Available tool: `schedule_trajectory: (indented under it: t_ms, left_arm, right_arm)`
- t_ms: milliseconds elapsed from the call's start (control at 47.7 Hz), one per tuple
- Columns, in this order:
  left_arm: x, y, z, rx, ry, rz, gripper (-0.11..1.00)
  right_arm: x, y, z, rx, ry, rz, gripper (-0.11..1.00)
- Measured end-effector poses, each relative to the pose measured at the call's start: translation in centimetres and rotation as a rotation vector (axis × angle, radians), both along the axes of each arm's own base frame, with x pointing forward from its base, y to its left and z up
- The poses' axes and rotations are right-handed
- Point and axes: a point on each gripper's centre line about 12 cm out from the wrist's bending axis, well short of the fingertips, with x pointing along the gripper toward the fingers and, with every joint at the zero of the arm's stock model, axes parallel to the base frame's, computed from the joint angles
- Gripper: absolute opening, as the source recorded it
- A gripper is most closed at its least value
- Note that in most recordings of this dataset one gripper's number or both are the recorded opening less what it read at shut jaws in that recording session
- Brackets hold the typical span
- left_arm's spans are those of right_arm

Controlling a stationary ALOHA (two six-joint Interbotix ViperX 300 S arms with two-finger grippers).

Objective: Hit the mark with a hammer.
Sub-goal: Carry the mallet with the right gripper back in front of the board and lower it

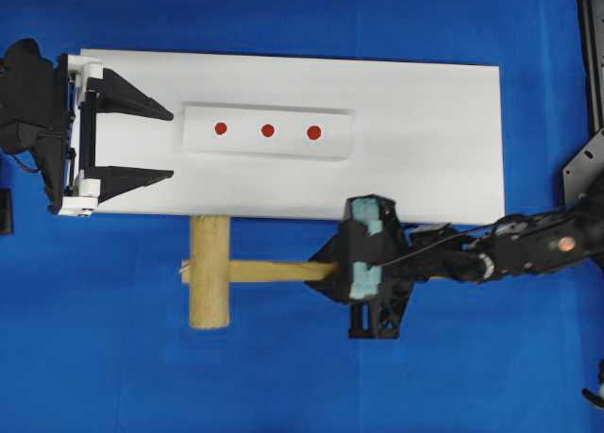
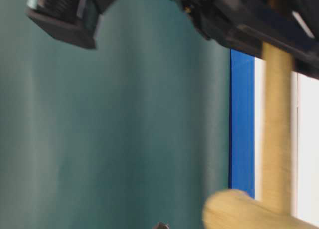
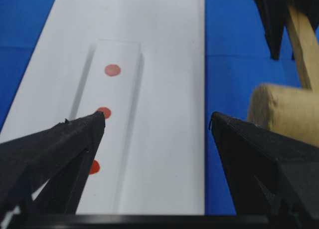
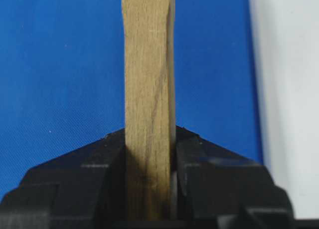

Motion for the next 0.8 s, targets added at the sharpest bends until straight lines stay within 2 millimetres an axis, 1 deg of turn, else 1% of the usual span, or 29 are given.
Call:
schedule_trajectory:
  t_ms: [231,420,650,797]
  left_arm:
    - [0.0,0.0,0.0,0.000,-0.003,0.000,0.84]
    - [0.0,0.0,-0.1,0.002,-0.001,-0.001,0.84]
    - [-0.2,0.1,-0.4,-0.002,0.008,0.005,0.84]
    - [-0.4,0.3,-0.7,-0.003,0.017,0.013,0.84]
  right_arm:
    - [1.4,1.4,-3.5,0.033,0.093,0.039,0.07]
    - [2.1,1.9,-5.3,0.052,0.132,0.025,0.07]
    - [3.1,2.3,-6.0,0.058,0.135,0.018,0.07]
    - [3.5,2.4,-6.0,0.056,0.131,0.019,0.07]
